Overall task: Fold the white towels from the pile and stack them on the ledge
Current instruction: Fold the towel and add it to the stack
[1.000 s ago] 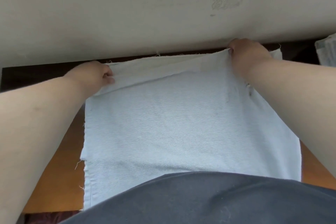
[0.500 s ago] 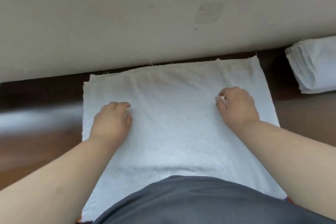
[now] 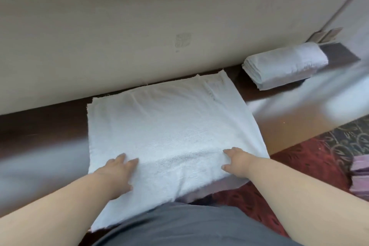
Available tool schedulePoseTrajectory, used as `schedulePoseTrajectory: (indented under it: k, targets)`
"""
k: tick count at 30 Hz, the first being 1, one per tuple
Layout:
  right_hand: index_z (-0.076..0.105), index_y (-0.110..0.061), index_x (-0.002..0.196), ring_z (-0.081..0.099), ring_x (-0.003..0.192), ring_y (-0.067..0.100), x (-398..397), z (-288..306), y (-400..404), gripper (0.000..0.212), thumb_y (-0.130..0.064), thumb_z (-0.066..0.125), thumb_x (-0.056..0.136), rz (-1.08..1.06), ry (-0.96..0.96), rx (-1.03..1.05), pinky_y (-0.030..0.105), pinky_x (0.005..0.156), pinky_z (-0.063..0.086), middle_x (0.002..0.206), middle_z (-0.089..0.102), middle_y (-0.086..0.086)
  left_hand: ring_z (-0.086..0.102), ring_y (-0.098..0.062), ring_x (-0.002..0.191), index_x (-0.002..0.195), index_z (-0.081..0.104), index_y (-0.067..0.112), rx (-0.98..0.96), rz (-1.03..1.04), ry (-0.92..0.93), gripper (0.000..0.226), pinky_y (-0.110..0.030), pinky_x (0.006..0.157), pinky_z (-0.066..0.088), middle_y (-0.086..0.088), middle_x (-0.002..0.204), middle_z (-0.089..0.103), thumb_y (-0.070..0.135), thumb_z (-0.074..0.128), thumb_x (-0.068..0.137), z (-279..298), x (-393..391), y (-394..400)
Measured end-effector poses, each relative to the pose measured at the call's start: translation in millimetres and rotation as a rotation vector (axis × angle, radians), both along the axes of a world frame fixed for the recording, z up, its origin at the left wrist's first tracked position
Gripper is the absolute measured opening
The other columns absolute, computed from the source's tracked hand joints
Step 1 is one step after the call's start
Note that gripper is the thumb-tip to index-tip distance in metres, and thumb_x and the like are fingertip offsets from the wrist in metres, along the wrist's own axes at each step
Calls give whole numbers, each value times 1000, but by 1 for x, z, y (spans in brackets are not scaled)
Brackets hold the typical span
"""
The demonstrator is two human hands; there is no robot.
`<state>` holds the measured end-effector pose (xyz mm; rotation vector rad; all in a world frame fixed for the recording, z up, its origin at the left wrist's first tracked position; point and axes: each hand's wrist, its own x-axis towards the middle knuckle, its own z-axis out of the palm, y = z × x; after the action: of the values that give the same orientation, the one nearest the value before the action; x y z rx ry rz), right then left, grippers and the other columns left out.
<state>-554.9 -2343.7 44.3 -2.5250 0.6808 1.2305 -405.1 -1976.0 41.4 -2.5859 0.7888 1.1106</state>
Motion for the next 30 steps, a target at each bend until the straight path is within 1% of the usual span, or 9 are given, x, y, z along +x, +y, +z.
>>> schedulePoseTrajectory:
  k: [3,6,8,11,16,20,21,25,30]
  targets:
    - [22,-21,157,28,146,32,-34,7,12,72,-53,47,97,16,36,-10,45,116,29,162,21,9,8,-25,149,152,-8,48,27,-134,-37,91,-39,108,39,1,164,-11,45,58,90,4,-34,16]
    - [20,-17,158,24,148,32,-63,15,10,75,-50,49,97,3,43,-28,42,117,29,162,22,13,10,-26,149,154,-6,43,114,-188,-29,86,-40,112,35,-4,164,-14,38,54,93,7,-67,28]
    - [16,-17,159,24,149,32,-79,19,4,77,-50,49,97,-19,50,-44,40,118,28,164,19,12,18,-27,148,156,-7,38,171,-137,16,86,-40,114,32,-6,164,-15,42,53,94,10,-86,31]
    - [15,-18,159,31,146,31,-96,23,-10,77,-51,47,98,-16,54,-71,38,116,31,163,23,12,27,-27,145,156,-7,37,197,-71,50,82,-38,114,32,-7,164,-14,44,50,96,14,-110,30]
    - [13,-21,160,36,143,30,-116,21,-44,78,-49,51,97,-22,-27,-45,39,114,34,160,30,11,38,-24,140,154,-10,42,118,97,5,81,-35,111,36,-4,165,-7,42,48,98,8,-151,23]
    - [22,-23,158,42,138,32,-123,10,-74,75,-45,56,95,-25,-131,-10,40,111,39,158,31,12,41,-26,138,154,-10,41,73,180,-61,82,-35,110,37,-4,165,-8,41,49,98,-6,-172,11]
    - [22,-24,158,41,138,33,-122,7,-80,75,-44,58,94,-23,-164,-1,41,111,39,158,29,12,40,-27,139,154,-10,42,57,198,-75,82,-35,111,37,-3,165,-10,40,49,97,-8,-173,7]
    - [4,-29,160,27,146,35,-113,-11,-95,83,-41,56,96,6,-219,-11,43,116,33,164,8,12,29,-30,145,154,-7,42,8,232,-101,82,-39,113,33,2,165,-11,38,51,97,-21,-171,-5]
    - [1,-36,158,29,142,42,-101,-30,-104,83,-42,55,96,109,-212,-103,47,116,31,164,0,10,17,-33,147,156,-5,37,57,225,-153,81,-45,117,27,2,165,-6,39,51,97,-29,-163,-13]
